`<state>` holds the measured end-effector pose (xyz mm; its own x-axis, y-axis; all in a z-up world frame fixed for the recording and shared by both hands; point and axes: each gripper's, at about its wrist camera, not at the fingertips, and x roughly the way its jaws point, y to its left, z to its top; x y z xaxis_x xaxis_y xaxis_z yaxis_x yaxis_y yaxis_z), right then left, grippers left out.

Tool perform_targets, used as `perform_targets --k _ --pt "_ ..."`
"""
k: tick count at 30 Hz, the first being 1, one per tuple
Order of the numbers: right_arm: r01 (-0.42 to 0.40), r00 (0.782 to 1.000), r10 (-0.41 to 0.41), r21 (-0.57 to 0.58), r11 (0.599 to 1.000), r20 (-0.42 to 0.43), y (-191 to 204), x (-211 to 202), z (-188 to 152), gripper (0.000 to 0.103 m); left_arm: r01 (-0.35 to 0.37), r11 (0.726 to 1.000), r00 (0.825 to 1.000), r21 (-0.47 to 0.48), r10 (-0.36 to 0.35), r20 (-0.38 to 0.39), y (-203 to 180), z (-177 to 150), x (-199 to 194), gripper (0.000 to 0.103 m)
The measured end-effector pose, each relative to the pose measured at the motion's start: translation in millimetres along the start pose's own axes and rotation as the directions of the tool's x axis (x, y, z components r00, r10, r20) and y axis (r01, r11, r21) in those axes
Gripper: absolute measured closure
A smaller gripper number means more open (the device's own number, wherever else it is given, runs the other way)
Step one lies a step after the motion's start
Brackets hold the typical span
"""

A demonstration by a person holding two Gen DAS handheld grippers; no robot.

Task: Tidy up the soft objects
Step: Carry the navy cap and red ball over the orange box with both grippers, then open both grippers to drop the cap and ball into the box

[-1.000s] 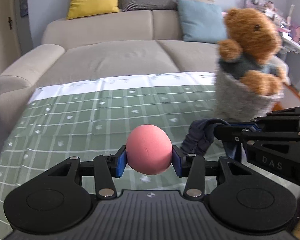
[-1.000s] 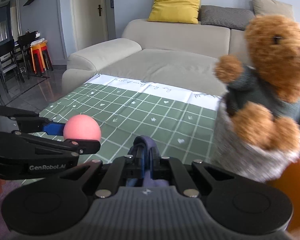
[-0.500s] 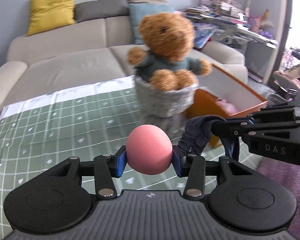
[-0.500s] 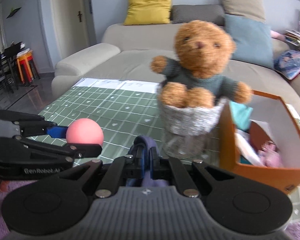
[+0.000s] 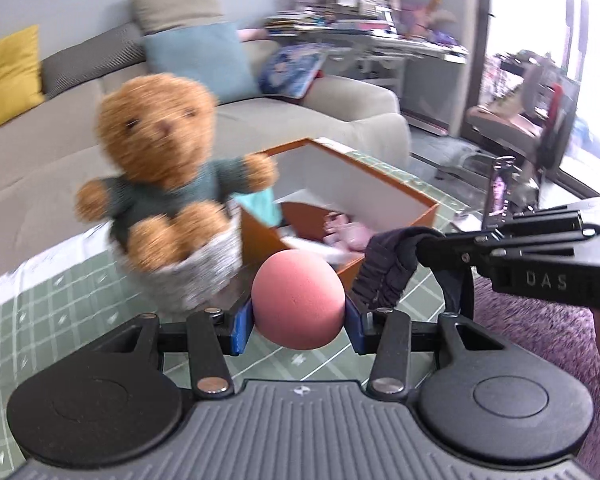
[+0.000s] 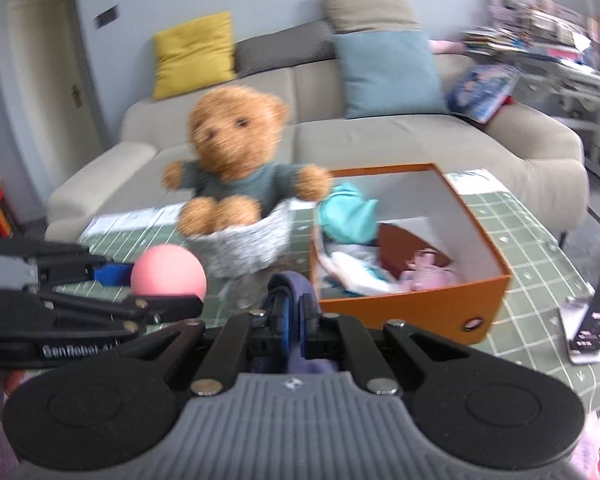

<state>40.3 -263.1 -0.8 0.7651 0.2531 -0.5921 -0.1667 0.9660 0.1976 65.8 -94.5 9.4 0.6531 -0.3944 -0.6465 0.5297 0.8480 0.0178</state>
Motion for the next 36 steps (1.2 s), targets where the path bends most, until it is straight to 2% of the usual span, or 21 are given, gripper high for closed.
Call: perform_targets --k 7,15,20,25,28,31,36 --pt "0.044 0.998 -0.048 0.112 0.993 0.036 -50 6 19 0.101 0.058 0.994 0.998 0.090 -0.057 -0.021 -28 38 40 0.050" --pt "0.068 0.993 -0.077 0.109 0.992 0.088 -89 28 54 0.101 0.091 0.990 0.990 0.108 -0.079 -0.116 -29 82 102 0.050" --pt "0.035 0.997 -0.044 0.129 0.991 0.070 -115 64 83 0.101 0.095 0.983 0.984 0.160 -0.068 -0.165 -25 102 139 0.050" --pt "0.034 0.999 -0.036 0.143 0.989 0.008 -138 117 103 0.101 0.081 0.974 0.974 0.212 -0.033 -0.223 -24 118 177 0.050" --pt "0.036 0.999 -0.031 0.120 0.992 -0.042 -145 152 108 0.101 0.068 0.965 0.962 0.252 0.004 -0.274 -24 125 203 0.050" --pt "0.063 0.995 -0.054 0.103 0.993 -0.083 -152 182 109 0.101 0.037 0.944 0.949 0.327 0.070 -0.308 -28 129 226 0.050" --pt "0.072 0.980 -0.052 0.101 0.992 -0.190 -168 228 110 0.101 0.079 0.938 0.894 0.338 0.084 -0.441 -25 138 265 0.050"
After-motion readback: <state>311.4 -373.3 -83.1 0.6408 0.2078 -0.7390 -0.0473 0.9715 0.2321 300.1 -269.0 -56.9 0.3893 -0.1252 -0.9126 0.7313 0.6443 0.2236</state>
